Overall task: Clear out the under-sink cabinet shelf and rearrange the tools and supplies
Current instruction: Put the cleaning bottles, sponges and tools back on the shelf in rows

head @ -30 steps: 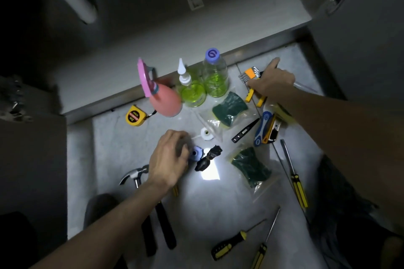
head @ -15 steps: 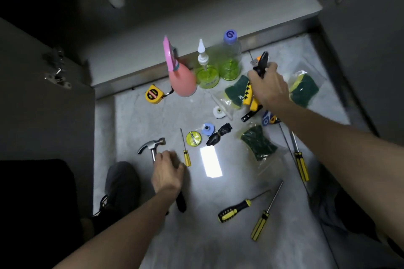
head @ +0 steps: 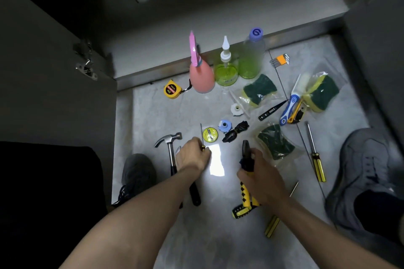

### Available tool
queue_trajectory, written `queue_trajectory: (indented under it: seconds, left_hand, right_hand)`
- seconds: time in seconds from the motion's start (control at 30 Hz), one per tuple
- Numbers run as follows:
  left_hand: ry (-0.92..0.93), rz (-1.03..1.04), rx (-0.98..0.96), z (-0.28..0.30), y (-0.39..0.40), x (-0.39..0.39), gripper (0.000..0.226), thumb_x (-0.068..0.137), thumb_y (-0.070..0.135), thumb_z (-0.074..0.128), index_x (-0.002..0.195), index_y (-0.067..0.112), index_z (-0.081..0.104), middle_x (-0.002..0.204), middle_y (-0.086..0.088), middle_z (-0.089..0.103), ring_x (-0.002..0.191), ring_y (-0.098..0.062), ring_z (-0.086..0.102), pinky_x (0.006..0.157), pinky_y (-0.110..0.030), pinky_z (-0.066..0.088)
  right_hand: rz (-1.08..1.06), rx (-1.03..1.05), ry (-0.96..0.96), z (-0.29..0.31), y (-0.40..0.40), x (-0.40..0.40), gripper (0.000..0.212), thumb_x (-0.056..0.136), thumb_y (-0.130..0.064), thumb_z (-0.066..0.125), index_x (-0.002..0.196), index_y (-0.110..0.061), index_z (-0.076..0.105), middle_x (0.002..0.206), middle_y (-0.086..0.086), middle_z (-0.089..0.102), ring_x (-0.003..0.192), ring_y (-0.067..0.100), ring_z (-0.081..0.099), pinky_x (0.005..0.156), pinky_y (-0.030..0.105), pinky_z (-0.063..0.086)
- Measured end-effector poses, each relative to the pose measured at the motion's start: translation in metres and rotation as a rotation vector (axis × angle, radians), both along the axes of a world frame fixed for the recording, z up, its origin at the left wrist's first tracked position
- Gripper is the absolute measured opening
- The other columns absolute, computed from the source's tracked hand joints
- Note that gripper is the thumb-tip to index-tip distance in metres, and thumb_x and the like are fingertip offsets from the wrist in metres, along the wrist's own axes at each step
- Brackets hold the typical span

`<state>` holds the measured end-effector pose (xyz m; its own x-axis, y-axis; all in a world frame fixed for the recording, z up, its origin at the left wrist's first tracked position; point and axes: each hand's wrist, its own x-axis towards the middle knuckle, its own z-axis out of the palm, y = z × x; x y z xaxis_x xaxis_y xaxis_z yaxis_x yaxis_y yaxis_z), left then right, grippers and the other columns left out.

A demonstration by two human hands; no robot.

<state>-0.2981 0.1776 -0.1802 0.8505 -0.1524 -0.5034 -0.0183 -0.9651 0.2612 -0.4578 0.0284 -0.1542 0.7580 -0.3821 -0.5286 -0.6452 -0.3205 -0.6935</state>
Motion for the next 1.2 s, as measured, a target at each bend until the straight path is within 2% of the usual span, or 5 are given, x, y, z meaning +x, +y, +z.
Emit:
queue_trajectory:
  seconds: [0.17, 0.43, 0.63, 0.9, 1.2]
  left_hand:
    - [-0.030, 0.217, -0.193, 0.006, -0.003, 0.014, 0.013, 0.079, 0.034, 0.057, 0.085, 0.023, 0.060, 0.084, 0.001, 0.069, 0.083, -0.027, 0.064, 0.075, -0.032, 0.052]
    - [0.274, -0.009, -0.347, 0.003, -0.007, -0.079, 0.015, 0.083, 0.028, 0.068, 0.076, 0.019, 0.057, 0.068, 0.002, 0.067, 0.057, -0.001, 0.061, 0.051, -0.013, 0.044]
    - [0.368, -0.104, -0.332, -0.002, -0.033, -0.122, 0.008, 0.086, 0.023, 0.067, 0.086, 0.017, 0.062, 0.077, 0.004, 0.064, 0.073, -0.013, 0.059, 0.053, -0.016, 0.037]
    - [0.206, -0.028, -0.063, 0.024, 0.004, -0.081, 0.019, 0.083, 0.030, 0.047, 0.087, 0.023, 0.064, 0.091, 0.000, 0.067, 0.086, -0.027, 0.063, 0.070, -0.030, 0.050]
    - [0.051, 0.242, 0.071, 0.025, 0.091, -0.056, 0.013, 0.085, 0.025, 0.060, 0.095, 0.018, 0.064, 0.109, -0.009, 0.065, 0.101, -0.032, 0.063, 0.081, -0.035, 0.053]
  right_hand:
    - [0.015, -0.008, -0.010, -0.001, -0.014, -0.007, 0.045, 0.077, -0.052, 0.055, 0.116, -0.052, 0.032, 0.097, -0.022, 0.058, 0.087, 0.013, 0.061, 0.069, 0.032, 0.044]
    - [-0.052, -0.175, -0.002, 0.021, -0.063, -0.021, 0.059, 0.083, -0.058, 0.056, 0.135, -0.040, 0.034, 0.118, -0.010, 0.063, 0.103, 0.019, 0.063, 0.080, 0.038, 0.052]
    - [-0.149, -0.289, 0.064, 0.031, -0.068, -0.048, 0.055, 0.078, -0.061, 0.053, 0.124, -0.037, 0.037, 0.102, -0.012, 0.062, 0.084, 0.015, 0.057, 0.059, 0.019, 0.033]
    - [-0.055, -0.228, 0.098, 0.021, -0.029, -0.031, 0.054, 0.076, -0.060, 0.053, 0.122, -0.040, 0.036, 0.100, -0.008, 0.062, 0.086, 0.021, 0.060, 0.065, 0.034, 0.044]
    - [0.176, -0.240, -0.024, -0.023, 0.072, 0.044, 0.055, 0.082, -0.041, 0.061, 0.128, -0.016, 0.043, 0.112, 0.006, 0.056, 0.095, 0.030, 0.058, 0.073, 0.038, 0.048]
